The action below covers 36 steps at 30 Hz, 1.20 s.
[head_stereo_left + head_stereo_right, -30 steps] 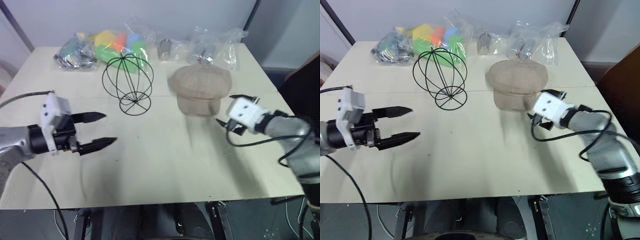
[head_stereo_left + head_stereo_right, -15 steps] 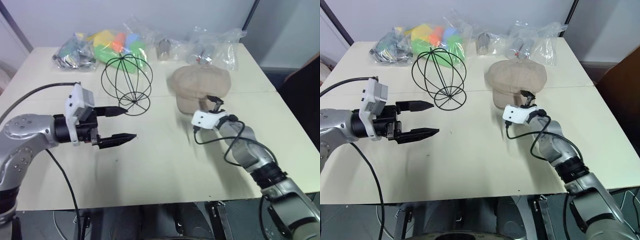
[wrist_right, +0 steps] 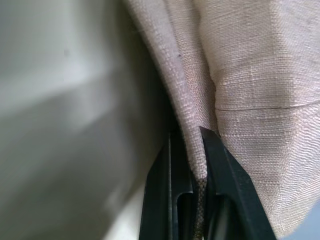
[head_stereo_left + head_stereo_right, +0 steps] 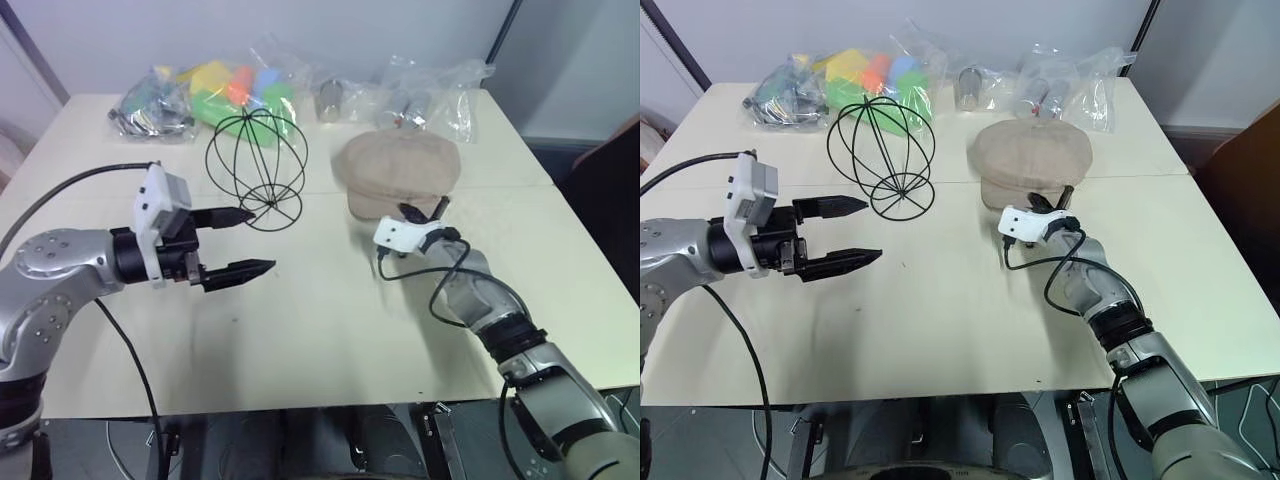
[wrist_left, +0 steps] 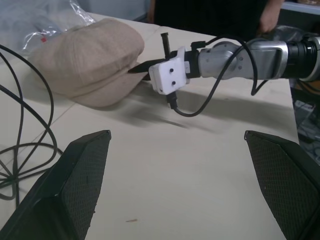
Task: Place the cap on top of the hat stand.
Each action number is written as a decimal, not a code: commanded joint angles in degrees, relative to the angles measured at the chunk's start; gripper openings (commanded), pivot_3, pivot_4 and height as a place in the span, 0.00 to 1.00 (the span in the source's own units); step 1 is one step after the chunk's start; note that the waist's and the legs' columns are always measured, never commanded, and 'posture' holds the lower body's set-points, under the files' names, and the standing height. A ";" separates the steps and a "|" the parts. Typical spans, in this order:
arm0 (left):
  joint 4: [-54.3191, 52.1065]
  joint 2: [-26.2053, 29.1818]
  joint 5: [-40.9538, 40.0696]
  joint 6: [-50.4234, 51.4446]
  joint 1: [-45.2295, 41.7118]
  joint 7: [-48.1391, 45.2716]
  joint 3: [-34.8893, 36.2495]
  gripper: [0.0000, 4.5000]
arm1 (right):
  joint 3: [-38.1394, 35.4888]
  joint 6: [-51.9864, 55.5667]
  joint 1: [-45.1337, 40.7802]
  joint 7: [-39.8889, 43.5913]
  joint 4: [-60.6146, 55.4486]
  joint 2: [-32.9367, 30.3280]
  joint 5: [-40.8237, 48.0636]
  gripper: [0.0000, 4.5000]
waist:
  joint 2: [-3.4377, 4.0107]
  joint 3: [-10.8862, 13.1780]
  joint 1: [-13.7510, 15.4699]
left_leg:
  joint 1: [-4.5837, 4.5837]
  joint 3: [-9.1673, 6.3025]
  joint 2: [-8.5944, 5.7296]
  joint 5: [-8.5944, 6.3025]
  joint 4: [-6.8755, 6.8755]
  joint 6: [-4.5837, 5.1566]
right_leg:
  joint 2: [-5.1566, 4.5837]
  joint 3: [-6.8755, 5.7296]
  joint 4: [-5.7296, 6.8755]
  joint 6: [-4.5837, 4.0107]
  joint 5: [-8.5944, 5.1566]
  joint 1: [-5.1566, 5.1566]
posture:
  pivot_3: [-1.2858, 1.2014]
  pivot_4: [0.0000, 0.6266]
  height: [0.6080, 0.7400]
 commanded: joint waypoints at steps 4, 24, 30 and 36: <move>0.02 -2.83 -6.04 1.77 1.17 9.38 12.67 1.00 | -6.63 -3.69 -5.11 -1.74 -7.84 -1.20 3.00 0.02 | 0.03 0.03 -0.10 | -0.04 0.00 0.00 0.00 0.00 0.00 | -0.01 0.00 0.04 0.02 0.01 -0.07 | 0.52 0.24 1.00; -7.27 -0.83 -13.91 4.63 18.82 17.55 31.97 1.00 | 1.51 -24.95 -11.95 21.59 -19.22 5.99 18.26 0.02 | -0.06 0.00 -0.70 | 0.02 -0.06 -0.08 0.00 0.04 -0.01 | -0.26 -0.07 0.45 -0.06 -0.06 -0.10 | 0.52 0.24 1.00; -6.32 0.80 -14.68 4.55 17.79 18.11 31.79 1.00 | -1.63 -24.24 -14.79 14.11 -18.46 10.93 15.04 0.02 | -0.05 0.00 -1.34 | 0.04 -0.07 -0.04 0.01 -0.03 -0.02 | -0.16 -0.07 0.56 -0.05 -0.05 -0.21 | 0.52 0.24 1.00; -5.19 2.01 -14.13 4.08 16.91 17.32 30.55 1.00 | -1.57 -24.21 -16.91 12.41 -11.94 11.41 12.74 0.02 | -0.05 0.01 -1.21 | 0.04 -0.05 -0.05 0.02 -0.05 -0.04 | -0.16 -0.05 0.59 -0.05 -0.05 -0.25 | 0.52 0.24 1.00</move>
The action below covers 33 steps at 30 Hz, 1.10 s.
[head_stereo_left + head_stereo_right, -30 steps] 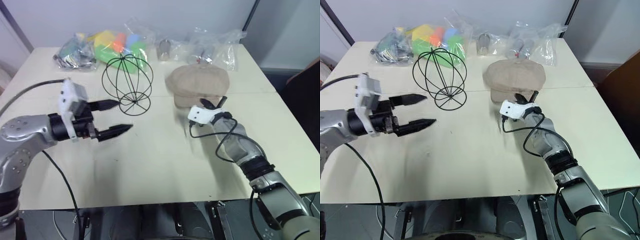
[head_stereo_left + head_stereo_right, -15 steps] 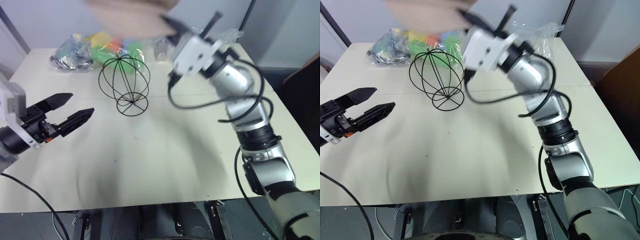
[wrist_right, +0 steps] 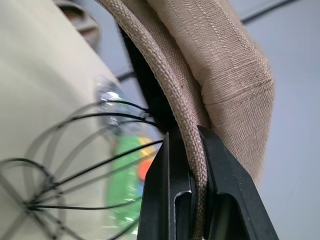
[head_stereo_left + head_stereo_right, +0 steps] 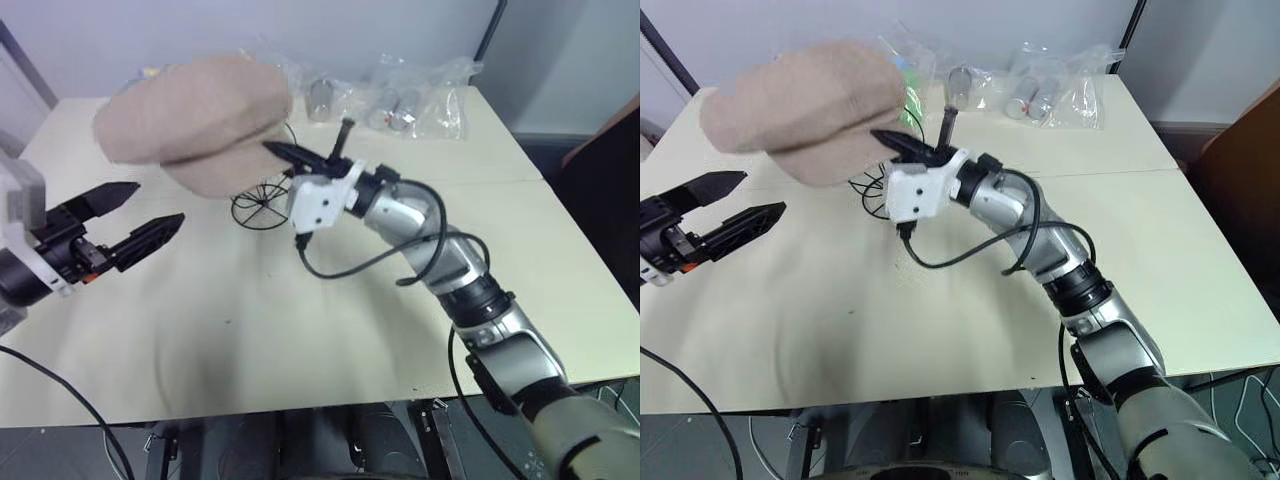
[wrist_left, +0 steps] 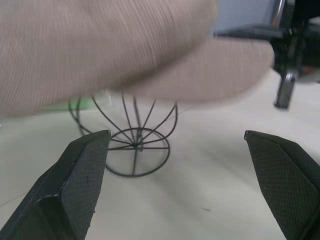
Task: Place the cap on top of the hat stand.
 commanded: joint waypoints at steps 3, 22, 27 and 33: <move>-0.43 1.16 0.26 -1.27 -0.51 -1.34 -0.15 1.00 | 1.80 -0.15 -0.11 -2.42 5.99 1.47 -3.99 0.02 | 0.00 0.00 -0.03 | 0.00 0.01 -0.01 0.00 0.00 0.00 | -0.01 0.00 -0.02 -0.01 0.00 0.01 | 0.52 0.24 1.00; -0.37 1.94 4.45 -2.75 -1.78 -3.59 -4.77 1.00 | 7.47 -2.54 4.96 -4.17 8.28 0.72 -14.21 0.71 | 0.00 0.00 -0.09 | -0.02 0.02 0.00 0.00 -0.04 0.00 | 0.03 0.04 0.02 0.00 0.00 -0.06 | 0.52 0.24 1.00; -3.49 2.80 12.18 -6.58 -3.74 -3.30 -12.19 1.00 | 3.84 -2.75 9.86 2.19 -0.94 -5.46 -9.24 0.81 | 0.00 0.00 0.36 | -0.04 0.01 -0.02 0.00 -0.02 -0.01 | 0.00 0.03 -0.03 0.01 0.00 -0.03 | 0.52 0.24 1.00; -7.22 3.89 28.52 -13.38 -9.68 0.88 -25.95 1.00 | -5.61 0.80 17.79 16.06 -15.29 -16.57 8.39 0.81 | -0.01 0.02 0.66 | -0.04 0.01 -0.06 0.00 0.01 -0.01 | -0.02 0.04 -0.08 0.01 0.00 0.03 | 0.52 0.24 1.00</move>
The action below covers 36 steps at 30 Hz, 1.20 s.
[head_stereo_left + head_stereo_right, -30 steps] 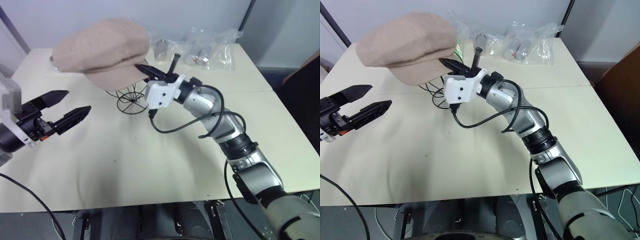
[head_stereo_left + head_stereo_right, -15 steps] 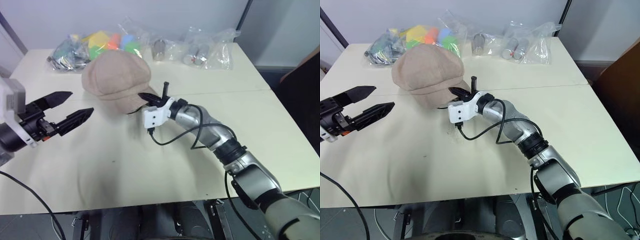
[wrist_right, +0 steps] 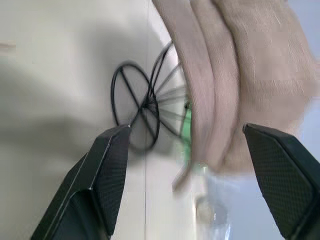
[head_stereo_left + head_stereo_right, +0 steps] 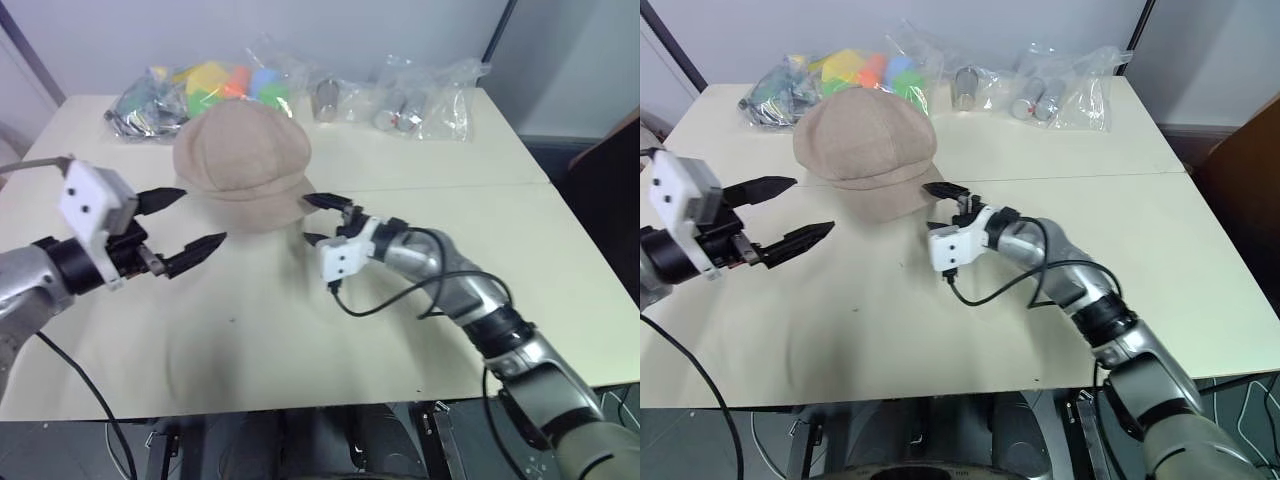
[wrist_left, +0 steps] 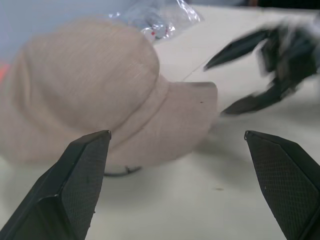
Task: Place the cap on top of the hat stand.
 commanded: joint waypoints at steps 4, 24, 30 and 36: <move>-3.58 1.63 19.23 -7.01 -6.67 3.51 -16.03 1.00 | -15.34 21.71 5.95 19.60 -16.25 -10.12 32.53 0.87 | 0.02 0.01 0.69 | 0.04 0.02 0.03 -0.01 -0.01 0.01 | 0.05 0.00 -0.04 0.12 0.06 0.05 | 0.52 0.24 1.00; 17.55 -15.75 65.93 -20.67 -26.35 2.77 -50.01 0.71 | -30.91 76.03 -8.21 18.25 -24.76 -20.20 76.56 1.00 | 0.11 0.08 1.16 | -0.16 0.05 0.05 -0.09 0.07 0.17 | 0.08 0.01 -0.22 0.21 0.09 -0.04 | 0.52 0.24 1.00; 16.12 -14.40 67.57 -24.01 -22.74 2.30 -45.65 0.02 | -30.59 75.29 -6.98 17.88 -25.05 -20.70 75.63 1.00 | 0.11 0.08 1.15 | -0.15 0.04 0.06 -0.10 0.07 0.19 | 0.07 0.01 -0.22 0.21 0.09 -0.03 | 0.52 0.24 1.00; 16.50 -12.89 65.39 -34.83 -17.06 6.00 -37.41 0.01 | -29.28 73.75 -6.62 18.07 -24.35 -21.11 73.37 1.00 | 0.14 0.06 0.99 | -0.11 0.06 0.09 -0.11 0.06 0.20 | 0.05 0.02 -0.18 0.21 0.09 -0.04 | 0.52 0.24 1.00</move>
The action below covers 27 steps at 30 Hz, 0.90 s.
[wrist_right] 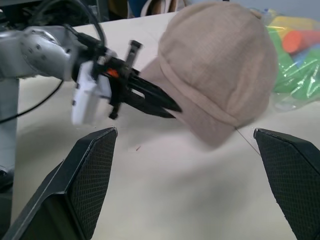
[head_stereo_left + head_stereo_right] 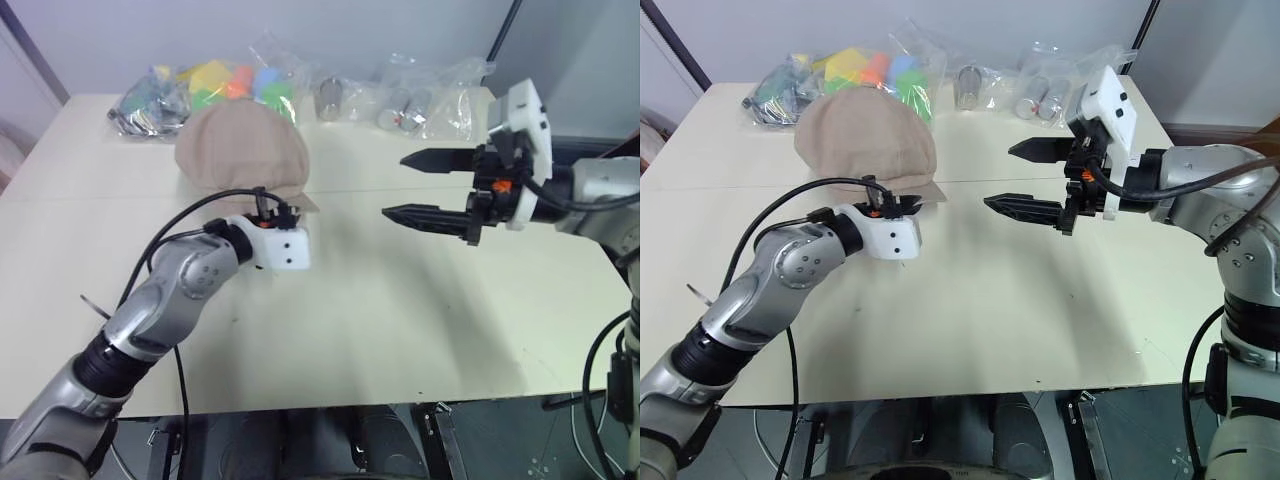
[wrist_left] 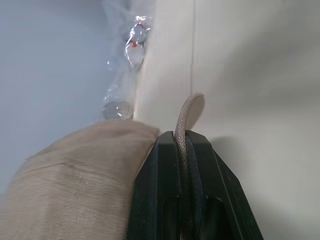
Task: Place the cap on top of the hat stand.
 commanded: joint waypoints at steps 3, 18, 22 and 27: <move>4.08 2.36 -5.09 -17.19 5.45 6.01 10.50 0.01 | 1.27 -3.83 -0.17 0.61 0.69 -1.30 -4.09 1.00 | 0.00 0.00 0.02 | 0.00 0.01 0.02 0.00 0.00 0.00 | -0.03 0.00 -0.01 0.00 0.00 -0.01 | 0.52 0.24 1.00; 34.39 5.83 -11.20 -58.49 0.67 7.06 14.39 0.01 | 3.74 -6.49 -2.00 0.36 4.16 0.60 -8.36 1.00 | 0.01 0.01 0.23 | 0.00 0.12 0.02 0.00 0.00 0.00 | -0.12 -0.02 -0.04 -0.02 0.00 0.00 | 0.52 0.24 1.00; 38.84 5.59 -11.72 -65.76 -0.59 7.02 14.35 0.01 | 3.83 -6.60 -1.88 0.24 4.03 0.96 -9.06 1.00 | 0.01 0.00 0.08 | -0.01 0.13 0.02 -0.01 -0.01 0.01 | -0.11 -0.02 -0.02 0.01 0.02 -0.01 | 0.52 0.24 1.00; 41.48 6.67 -12.51 -73.32 -1.01 5.14 12.51 0.01 | 3.48 -6.36 -1.86 0.98 3.70 0.73 -8.74 1.00 | 0.01 0.00 0.09 | 0.00 0.15 0.03 -0.01 -0.01 0.02 | -0.10 -0.02 0.06 0.02 0.02 -0.05 | 0.52 0.24 1.00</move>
